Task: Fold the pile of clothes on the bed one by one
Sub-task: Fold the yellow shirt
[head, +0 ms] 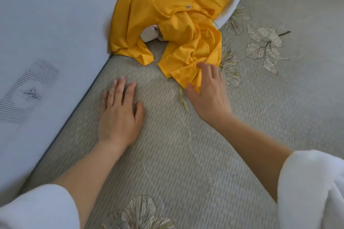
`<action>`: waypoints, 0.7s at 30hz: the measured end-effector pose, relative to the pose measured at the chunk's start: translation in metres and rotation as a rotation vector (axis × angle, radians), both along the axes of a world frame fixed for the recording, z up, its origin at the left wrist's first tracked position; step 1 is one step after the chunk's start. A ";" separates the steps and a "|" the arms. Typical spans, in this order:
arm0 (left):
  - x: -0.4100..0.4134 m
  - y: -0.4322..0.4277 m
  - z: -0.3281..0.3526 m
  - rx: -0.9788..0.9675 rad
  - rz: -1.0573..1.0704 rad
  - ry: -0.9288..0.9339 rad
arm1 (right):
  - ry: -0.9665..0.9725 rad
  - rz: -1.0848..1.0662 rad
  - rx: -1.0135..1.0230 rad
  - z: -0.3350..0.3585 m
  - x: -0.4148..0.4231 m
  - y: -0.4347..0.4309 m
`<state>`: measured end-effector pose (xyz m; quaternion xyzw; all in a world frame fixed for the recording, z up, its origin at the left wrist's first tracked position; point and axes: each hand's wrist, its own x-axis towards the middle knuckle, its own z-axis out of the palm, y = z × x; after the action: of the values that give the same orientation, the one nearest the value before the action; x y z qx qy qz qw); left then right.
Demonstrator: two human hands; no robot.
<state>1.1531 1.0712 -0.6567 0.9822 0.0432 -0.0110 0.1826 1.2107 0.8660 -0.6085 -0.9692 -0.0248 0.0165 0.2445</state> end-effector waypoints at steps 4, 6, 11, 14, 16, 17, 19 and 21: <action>-0.001 0.002 -0.005 -0.047 -0.006 -0.027 | -0.154 -0.068 0.067 -0.003 0.053 0.042; 0.000 0.003 -0.003 -0.044 -0.006 -0.020 | -0.188 -0.083 0.110 -0.001 0.078 0.064; 0.005 0.003 -0.006 -0.088 0.023 -0.014 | -0.189 -0.078 0.130 -0.001 0.121 0.095; 0.005 0.006 -0.008 -0.109 0.021 -0.057 | -0.189 -0.067 0.182 -0.016 0.094 0.092; 0.005 0.009 -0.008 -0.210 0.038 -0.101 | -0.107 -0.034 0.154 -0.029 0.054 0.073; 0.005 0.010 -0.008 -0.278 0.055 -0.108 | -0.046 -0.027 0.131 -0.034 0.032 0.058; 0.004 0.014 -0.007 -0.352 0.069 -0.097 | 0.032 -0.023 0.117 -0.039 -0.011 0.027; -0.001 0.015 -0.008 -0.321 0.029 -0.060 | 0.064 -0.034 0.162 -0.035 -0.054 -0.003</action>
<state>1.1519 1.0866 -0.6643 0.9396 0.0493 0.0144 0.3385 1.1567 0.8628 -0.6433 -0.9455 -0.0018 0.0413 0.3229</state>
